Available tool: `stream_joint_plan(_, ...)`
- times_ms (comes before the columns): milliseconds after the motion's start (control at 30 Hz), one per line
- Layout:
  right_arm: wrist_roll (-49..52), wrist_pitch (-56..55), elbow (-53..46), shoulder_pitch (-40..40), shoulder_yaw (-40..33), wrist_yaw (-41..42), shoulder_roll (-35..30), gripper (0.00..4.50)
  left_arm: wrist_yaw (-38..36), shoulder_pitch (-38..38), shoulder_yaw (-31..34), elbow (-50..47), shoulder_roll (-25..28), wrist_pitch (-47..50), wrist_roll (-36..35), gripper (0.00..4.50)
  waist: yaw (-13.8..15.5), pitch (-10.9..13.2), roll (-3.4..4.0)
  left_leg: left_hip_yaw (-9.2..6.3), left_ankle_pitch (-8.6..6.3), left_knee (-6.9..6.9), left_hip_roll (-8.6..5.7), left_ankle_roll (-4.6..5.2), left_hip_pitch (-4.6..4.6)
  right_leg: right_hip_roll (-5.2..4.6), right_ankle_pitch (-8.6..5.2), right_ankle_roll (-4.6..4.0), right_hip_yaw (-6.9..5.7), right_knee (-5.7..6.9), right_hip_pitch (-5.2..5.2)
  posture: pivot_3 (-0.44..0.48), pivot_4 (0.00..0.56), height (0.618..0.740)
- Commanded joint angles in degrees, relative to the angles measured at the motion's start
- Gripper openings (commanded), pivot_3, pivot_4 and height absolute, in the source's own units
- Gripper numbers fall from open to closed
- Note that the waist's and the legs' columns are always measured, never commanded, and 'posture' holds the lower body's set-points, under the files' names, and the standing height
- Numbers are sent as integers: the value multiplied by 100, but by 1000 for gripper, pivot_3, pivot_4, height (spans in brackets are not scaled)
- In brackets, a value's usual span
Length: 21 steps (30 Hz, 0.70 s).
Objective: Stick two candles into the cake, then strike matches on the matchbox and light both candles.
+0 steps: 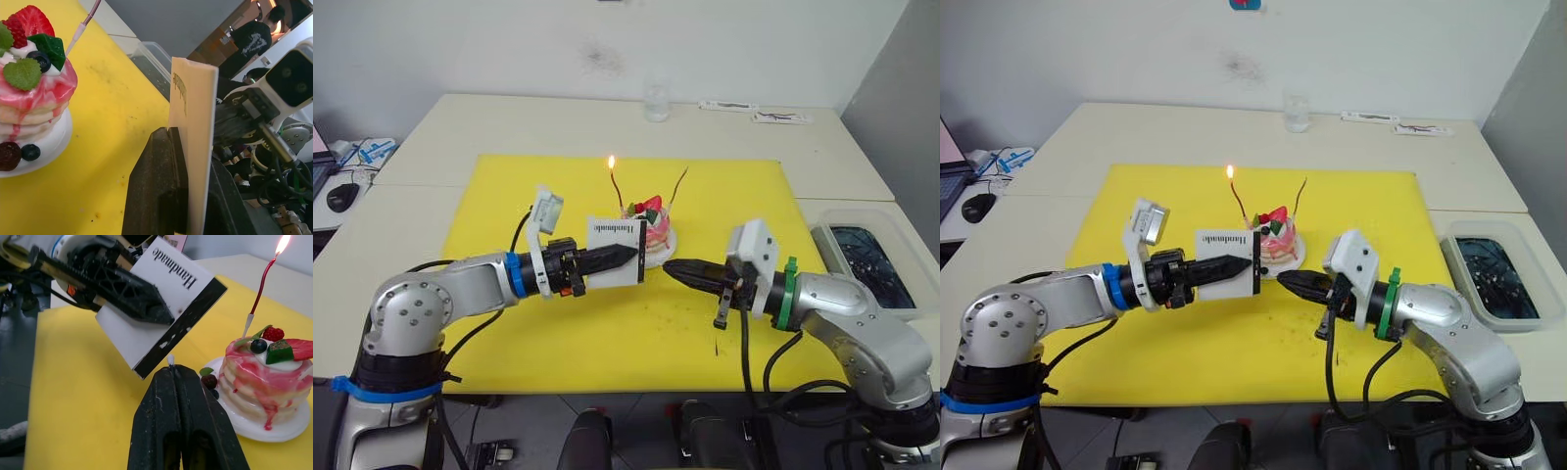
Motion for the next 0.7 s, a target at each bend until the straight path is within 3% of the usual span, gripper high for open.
stream_joint_plan(33, 871, 458, -243, -103, -405, -268, 93, 18, -113, 22, 79, -95, -90, -2, -100, 0, -1, 0, 0, 1, 0, -1, 0, 0, 0, 0, -9, -15, 0, 0, 0, 0, 150, 740)
stream_joint_plan(367, 2057, 912, -277, -57, -527, -922, 70, 18, 235, -197, 26, -106, -274, 181, -602, 0, -4, 0, 0, 1, 0, 0, 0, 0, -1, 0, -12, -20, 1, 0, 0, 0, 150, 740)
stream_joint_plan(700, 2277, 796, -182, 113, -400, -974, -221, 18, 618, -467, -107, 21, -217, 357, -1173, 0, -3, 0, 0, 1, 0, -1, 0, 1, -1, 1, -10, -16, 1, -1, -1, 0, 150, 740)
